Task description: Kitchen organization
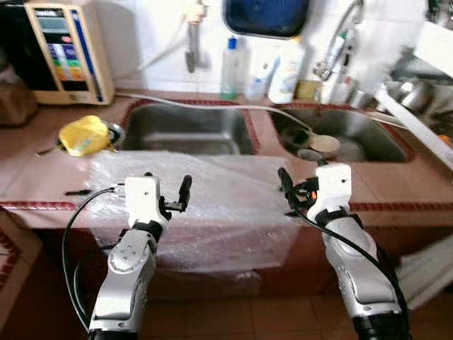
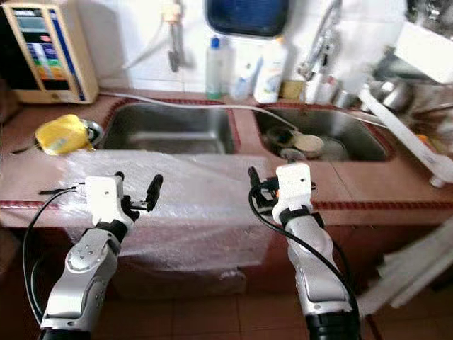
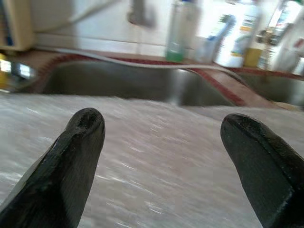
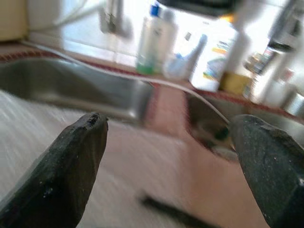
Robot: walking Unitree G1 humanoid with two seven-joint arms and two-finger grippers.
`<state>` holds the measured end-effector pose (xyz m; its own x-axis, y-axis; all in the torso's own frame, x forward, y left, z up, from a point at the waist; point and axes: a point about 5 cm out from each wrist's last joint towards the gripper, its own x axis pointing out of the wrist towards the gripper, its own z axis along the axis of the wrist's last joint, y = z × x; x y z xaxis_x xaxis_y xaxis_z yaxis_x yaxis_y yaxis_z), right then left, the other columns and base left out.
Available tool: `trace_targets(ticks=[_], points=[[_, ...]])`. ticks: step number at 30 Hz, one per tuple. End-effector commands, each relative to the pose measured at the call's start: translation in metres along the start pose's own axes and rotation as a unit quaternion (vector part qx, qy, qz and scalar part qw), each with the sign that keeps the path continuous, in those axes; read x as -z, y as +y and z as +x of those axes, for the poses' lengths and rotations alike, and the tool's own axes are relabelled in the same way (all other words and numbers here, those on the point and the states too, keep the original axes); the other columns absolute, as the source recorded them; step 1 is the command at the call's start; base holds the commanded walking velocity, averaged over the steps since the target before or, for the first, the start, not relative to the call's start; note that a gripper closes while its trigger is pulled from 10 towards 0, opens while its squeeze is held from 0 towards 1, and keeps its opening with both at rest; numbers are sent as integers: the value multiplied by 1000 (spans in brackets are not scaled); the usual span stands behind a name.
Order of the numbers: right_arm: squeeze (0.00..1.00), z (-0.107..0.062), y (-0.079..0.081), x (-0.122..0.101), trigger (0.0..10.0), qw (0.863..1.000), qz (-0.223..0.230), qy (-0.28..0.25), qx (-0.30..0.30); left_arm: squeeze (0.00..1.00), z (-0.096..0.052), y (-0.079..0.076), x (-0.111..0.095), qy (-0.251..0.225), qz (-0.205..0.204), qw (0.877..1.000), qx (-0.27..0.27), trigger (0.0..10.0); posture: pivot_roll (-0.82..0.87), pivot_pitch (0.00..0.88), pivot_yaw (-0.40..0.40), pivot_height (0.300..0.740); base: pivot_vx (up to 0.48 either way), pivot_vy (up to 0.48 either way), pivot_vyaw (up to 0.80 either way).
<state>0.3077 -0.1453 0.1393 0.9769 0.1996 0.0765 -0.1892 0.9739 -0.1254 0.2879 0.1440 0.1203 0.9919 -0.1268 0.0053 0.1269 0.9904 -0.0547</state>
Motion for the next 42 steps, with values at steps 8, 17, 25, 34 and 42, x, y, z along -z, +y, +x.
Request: trace_targets(ticks=[8, 17, 25, 34, 42], points=[[0, 1, 4, 1, 10000, 1000, 3, 5, -3, 0, 3, 6, -3, 0, 26, 999, -30, 10000, 2, 0, -62, 740, 0, 0, 477], [0, 4, 2, -3, 10000, 1000, 13, -2, 4, 0, 8, 5, -9, -7, 37, 998, -40, 10000, -1, 0, -59, 740, 0, 0, 0], [0, 6, 4, -6, 10000, 1000, 4, -5, 3, 0, 11, 3, -12, -12, 60, 997, -50, 10000, -4, 0, -59, 740, 0, 0, 461], [0, 8, 2, -6, 10000, 1000, 19, -3, 18, 0, 14, 1, -7, 13, 68, 996, -48, 10000, -4, 0, -56, 740, 0, 0, 622], [0, 9, -7, -1, 10000, 995, 80, 19, 59, 0, 17, 0, -7, 19, 64, 997, -40, 10000, -6, 0, -55, 740, 0, 0, 0]])
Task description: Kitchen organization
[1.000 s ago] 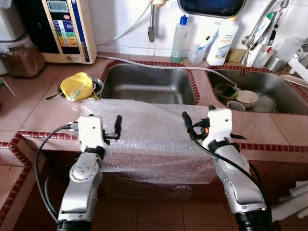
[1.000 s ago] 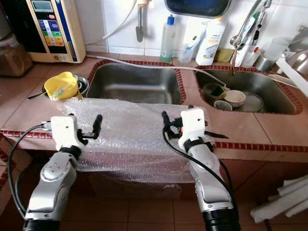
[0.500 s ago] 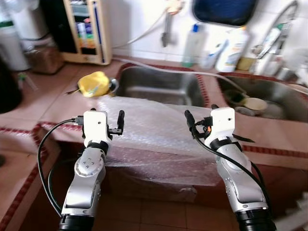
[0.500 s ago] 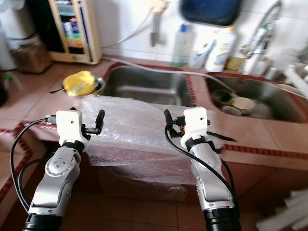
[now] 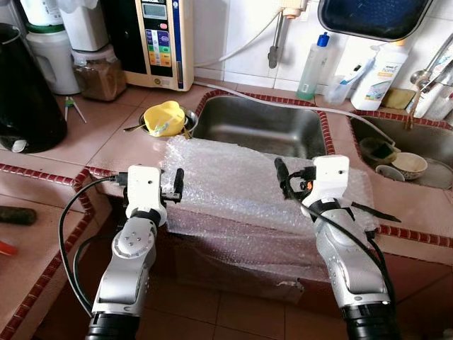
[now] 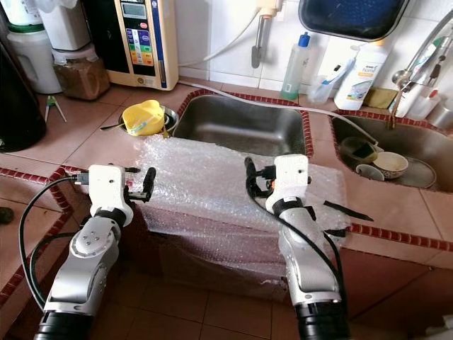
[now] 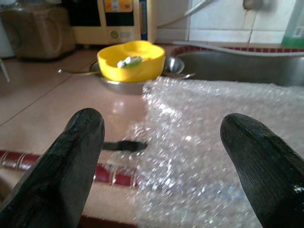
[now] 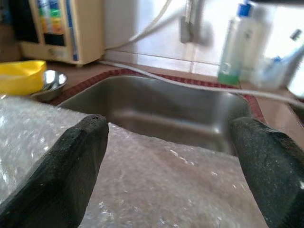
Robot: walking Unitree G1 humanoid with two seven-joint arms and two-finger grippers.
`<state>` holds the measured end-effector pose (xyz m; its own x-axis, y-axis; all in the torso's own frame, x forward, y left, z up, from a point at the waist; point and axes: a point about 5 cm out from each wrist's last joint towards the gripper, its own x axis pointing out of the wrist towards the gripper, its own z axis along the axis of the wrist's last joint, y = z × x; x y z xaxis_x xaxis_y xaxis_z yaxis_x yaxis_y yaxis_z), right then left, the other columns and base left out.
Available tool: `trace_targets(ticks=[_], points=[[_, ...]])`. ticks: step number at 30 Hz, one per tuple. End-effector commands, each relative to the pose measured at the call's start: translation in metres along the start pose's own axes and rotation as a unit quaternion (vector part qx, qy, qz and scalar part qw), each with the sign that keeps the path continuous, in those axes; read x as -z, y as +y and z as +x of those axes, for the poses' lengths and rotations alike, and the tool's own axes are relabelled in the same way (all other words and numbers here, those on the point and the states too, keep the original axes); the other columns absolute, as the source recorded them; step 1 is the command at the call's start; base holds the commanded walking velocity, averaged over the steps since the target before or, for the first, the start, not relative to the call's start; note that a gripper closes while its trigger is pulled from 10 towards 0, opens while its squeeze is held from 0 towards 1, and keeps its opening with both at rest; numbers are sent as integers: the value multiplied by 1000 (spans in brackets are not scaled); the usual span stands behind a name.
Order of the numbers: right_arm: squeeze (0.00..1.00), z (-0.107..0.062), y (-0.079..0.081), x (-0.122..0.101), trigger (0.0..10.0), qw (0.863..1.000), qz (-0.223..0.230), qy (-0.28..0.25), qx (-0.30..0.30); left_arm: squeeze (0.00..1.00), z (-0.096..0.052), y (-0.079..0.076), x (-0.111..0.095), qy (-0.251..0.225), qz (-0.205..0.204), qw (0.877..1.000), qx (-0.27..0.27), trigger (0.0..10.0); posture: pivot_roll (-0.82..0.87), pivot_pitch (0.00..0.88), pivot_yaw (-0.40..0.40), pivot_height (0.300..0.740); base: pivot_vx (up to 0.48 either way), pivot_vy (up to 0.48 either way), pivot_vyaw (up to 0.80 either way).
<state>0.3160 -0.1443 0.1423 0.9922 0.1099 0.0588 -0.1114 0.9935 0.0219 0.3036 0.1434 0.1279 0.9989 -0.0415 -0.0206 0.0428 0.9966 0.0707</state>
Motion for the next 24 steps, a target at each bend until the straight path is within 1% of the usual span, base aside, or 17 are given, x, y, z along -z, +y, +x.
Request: trace_targets(ticks=[1, 3, 6, 7, 8, 10, 12, 16, 17, 19, 20, 21, 23, 24], points=[[0, 2, -7, 1, 10000, 1000, 9, 9, 21, 0, 2, -2, 0, 7, -4, 1000, 8, 10000, -7, 0, -55, 740, 0, 0, 0], [0, 3, -8, 2, 10000, 999, 8, 19, 32, 0, 3, -5, -3, 4, -6, 1000, 19, 10000, -10, 0, -56, 740, 0, 0, 0], [0, 6, -6, 1, 10000, 999, 12, 21, 40, 0, 3, -6, -5, -1, -4, 1000, 17, 10000, -11, 0, -57, 740, 0, 0, 0], [0, 7, -4, -1, 10000, 999, 39, 17, 31, 0, 3, -4, -6, -5, 1, 1000, 8, 10000, -11, 0, -57, 740, 0, 0, 0], [0, 6, 3, -8, 10000, 996, 88, 6, 10, 0, 2, 2, -10, -16, 7, 1000, -12, 10000, -13, 0, -58, 740, 0, 0, 0], [0, 5, 9, -14, 10000, 993, 120, -4, -13, 0, 0, 6, -12, -21, 9, 999, -24, 10000, -12, 0, -59, 740, 0, 0, 0], [0, 1, 16, -20, 10000, 992, 117, -9, -41, 0, -2, 12, -14, -31, 14, 999, -40, 10000, -11, 0, -63, 740, 0, 0, 0], [0, -1, 16, -17, 10000, 994, 104, -3, -39, 0, -4, 16, -17, -37, 4, 998, -48, 10000, -10, 0, -66, 740, 0, 0, 0], [0, -2, 15, -13, 10000, 993, 108, 12, -37, 0, -4, 16, -18, -39, -8, 998, -41, 10000, -6, 0, -70, 740, 0, 0, 0], [0, -2, 14, -11, 10000, 993, 110, 18, -39, 0, -4, 15, -19, -39, -14, 999, -35, 10000, -6, 0, -69, 740, 0, 0, 0], [0, -2, 11, -10, 10000, 996, 85, 20, -29, 0, -4, 14, -18, -40, -13, 999, -30, 10000, -7, 0, -70, 740, 0, 0, 0], [0, -2, 11, -10, 10000, 996, 85, 20, -29, 0, -4, 14, -18, -40, -13, 999, -30, 10000, -7, 0, -70, 740, 0, 0, 0], [0, -2, 9, -10, 10000, 998, 60, 23, -20, 0, -5, 9, -18, -42, -17, 999, -23, 10000, -9, 0, -70, 740, 127, 0, 0], [0, -2, 9, -10, 10000, 998, 60, 23, -20, 0, -5, 9, -18, -42, -17, 999, -23, 10000, -9, 0, -70, 740, 255, 0, 0]])
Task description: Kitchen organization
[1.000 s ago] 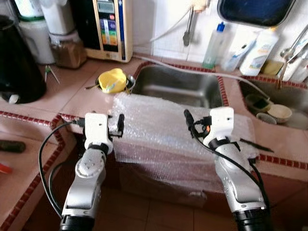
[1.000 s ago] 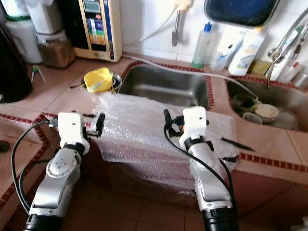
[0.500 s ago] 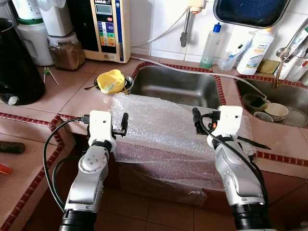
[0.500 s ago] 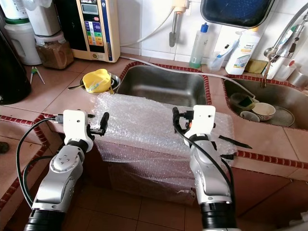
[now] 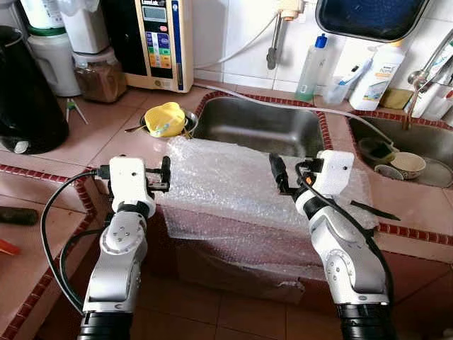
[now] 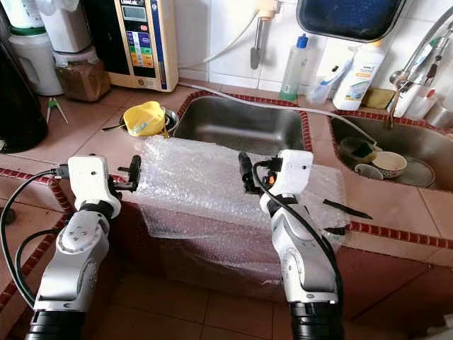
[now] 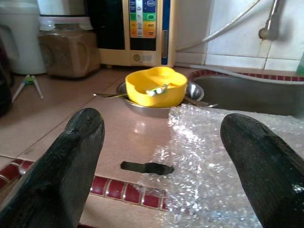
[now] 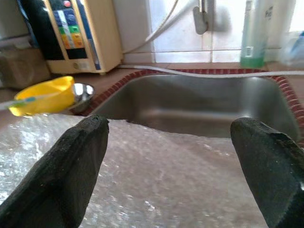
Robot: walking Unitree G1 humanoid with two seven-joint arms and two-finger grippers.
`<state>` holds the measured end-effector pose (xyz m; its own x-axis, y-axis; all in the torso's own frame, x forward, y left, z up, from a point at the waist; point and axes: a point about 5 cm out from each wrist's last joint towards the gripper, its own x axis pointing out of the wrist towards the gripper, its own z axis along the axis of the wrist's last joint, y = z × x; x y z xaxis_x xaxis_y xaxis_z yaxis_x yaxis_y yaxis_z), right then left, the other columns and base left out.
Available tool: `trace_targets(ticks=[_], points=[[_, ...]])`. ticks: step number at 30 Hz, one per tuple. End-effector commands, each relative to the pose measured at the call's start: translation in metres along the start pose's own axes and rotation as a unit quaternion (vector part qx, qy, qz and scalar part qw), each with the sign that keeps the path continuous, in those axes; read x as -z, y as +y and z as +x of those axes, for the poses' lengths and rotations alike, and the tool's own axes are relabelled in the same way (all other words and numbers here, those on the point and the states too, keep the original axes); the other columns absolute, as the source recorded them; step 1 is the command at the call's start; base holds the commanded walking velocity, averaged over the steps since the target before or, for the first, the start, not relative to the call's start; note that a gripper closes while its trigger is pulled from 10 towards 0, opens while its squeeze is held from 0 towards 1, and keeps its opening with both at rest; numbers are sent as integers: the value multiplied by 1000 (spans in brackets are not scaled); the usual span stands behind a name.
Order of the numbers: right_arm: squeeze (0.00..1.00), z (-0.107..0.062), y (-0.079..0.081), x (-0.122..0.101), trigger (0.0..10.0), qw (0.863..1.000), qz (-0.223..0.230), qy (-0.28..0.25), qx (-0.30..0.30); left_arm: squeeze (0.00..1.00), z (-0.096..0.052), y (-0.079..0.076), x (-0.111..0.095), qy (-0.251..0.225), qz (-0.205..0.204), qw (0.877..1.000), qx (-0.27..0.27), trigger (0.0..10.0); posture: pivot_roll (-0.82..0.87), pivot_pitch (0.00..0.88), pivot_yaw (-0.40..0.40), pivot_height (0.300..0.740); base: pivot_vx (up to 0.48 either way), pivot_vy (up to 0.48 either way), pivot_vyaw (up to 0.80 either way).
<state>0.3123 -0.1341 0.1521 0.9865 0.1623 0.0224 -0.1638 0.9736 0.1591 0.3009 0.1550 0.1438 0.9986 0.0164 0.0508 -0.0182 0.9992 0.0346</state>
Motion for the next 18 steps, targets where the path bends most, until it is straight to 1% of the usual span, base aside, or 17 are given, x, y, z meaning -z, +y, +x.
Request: trace_targets(ticks=[1, 2, 6, 7, 8, 12, 16, 18], points=[[0, -1, -2, -2, 10000, 1000, -19, 2, 7, 0, -1, -4, -3, -8, -1, 1000, 10, 10000, -9, 0, -70, 740, 255, 0, 0], [0, -1, -2, -2, 10000, 999, -34, 0, 7, 0, -1, -5, -4, -9, -3, 1000, 12, 10000, -9, 0, -69, 740, 274, 0, 0], [0, -4, 1, -1, 10000, 999, -47, -11, -10, 0, -2, -6, -4, -10, -3, 1000, 15, 10000, -9, 0, -67, 740, 315, 0, 0], [0, -9, 3, 1, 10000, 998, -32, -7, -44, 0, -2, -5, -4, -9, -4, 1000, 15, 10000, -8, 0, -67, 740, 322, 0, 0], [0, -11, 4, 2, 10000, 998, -25, -6, -53, 0, -2, -5, -4, -9, -4, 1000, 15, 10000, -8, 0, -67, 740, 322, 0, 0], [0, -13, -1, 7, 10000, 999, -8, 7, -40, 0, -2, -5, -5, -9, -5, 1000, 15, 10000, -8, 0, -65, 740, 334, 0, 0], [0, -11, -1, 7, 10000, 999, -17, 3, -35, 0, -2, -5, -5, -7, -5, 1000, 14, 10000, -7, 0, -65, 740, 335, 0, 0], [0, -10, 0, 8, 10000, 999, -29, 7, -34, 0, -2, -5, -4, -6, -5, 1000, 15, 10000, -7, 0, -65, 740, 336, 0, 0]])
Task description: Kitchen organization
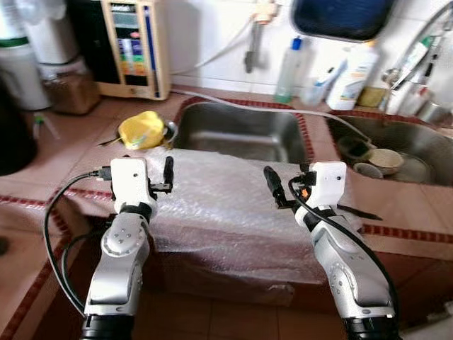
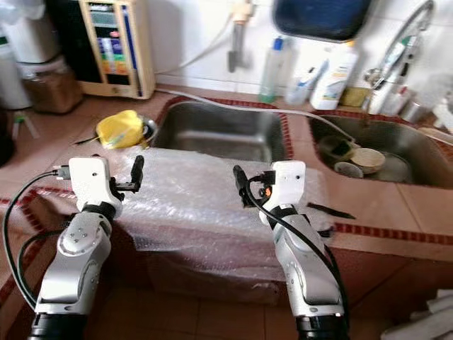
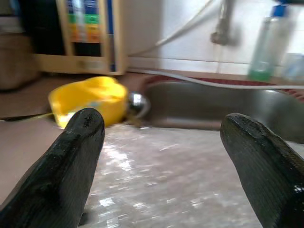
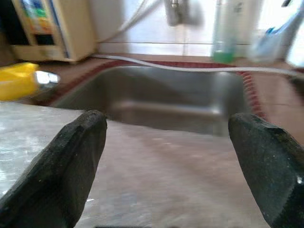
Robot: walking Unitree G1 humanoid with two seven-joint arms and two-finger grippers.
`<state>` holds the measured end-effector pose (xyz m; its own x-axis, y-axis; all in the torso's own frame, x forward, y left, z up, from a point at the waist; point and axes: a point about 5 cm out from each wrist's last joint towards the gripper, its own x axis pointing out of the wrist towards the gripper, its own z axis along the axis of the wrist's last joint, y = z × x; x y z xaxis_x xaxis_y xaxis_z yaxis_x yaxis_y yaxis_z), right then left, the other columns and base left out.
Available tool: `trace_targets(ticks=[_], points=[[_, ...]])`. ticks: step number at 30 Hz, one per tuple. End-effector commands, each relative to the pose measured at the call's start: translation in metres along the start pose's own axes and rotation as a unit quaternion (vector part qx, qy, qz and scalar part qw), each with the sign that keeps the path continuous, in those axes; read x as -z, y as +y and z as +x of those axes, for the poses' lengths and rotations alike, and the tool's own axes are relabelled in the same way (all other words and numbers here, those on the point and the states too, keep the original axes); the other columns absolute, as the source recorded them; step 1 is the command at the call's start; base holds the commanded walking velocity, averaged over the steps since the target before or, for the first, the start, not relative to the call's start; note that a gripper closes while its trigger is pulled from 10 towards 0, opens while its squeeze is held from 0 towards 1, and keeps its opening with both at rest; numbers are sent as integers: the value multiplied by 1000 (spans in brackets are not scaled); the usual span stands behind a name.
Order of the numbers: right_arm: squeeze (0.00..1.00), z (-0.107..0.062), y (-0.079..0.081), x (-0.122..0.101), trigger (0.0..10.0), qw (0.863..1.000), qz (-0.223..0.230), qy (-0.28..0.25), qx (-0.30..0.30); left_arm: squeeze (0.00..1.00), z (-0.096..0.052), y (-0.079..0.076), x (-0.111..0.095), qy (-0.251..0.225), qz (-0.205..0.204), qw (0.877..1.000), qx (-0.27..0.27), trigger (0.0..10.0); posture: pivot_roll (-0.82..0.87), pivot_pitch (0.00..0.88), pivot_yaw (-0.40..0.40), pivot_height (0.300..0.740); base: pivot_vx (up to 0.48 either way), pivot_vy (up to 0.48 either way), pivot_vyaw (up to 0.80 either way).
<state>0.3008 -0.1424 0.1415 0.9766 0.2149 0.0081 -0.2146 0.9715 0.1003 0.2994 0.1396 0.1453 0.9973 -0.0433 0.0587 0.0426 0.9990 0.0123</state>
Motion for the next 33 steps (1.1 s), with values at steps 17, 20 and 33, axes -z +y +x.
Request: trace_targets(ticks=[17, 20, 33], points=[[0, 5, 17, 0, 10000, 999, 17, 8, -34, 0, 1, 9, -1, 6, 9, 1000, -13, 10000, -12, 0, -57, 740, 337, 0, 0], [0, 4, 18, -1, 10000, 999, 16, 2, -37, 0, 0, 9, 0, 6, 8, 1000, -11, 10000, -9, 0, -55, 740, 303, 0, 0], [0, 3, 17, -4, 10000, 999, 9, -8, -39, 0, 1, 7, -1, 3, 3, 1000, -13, 10000, -13, 3, -62, 740, 43, 0, 0]])
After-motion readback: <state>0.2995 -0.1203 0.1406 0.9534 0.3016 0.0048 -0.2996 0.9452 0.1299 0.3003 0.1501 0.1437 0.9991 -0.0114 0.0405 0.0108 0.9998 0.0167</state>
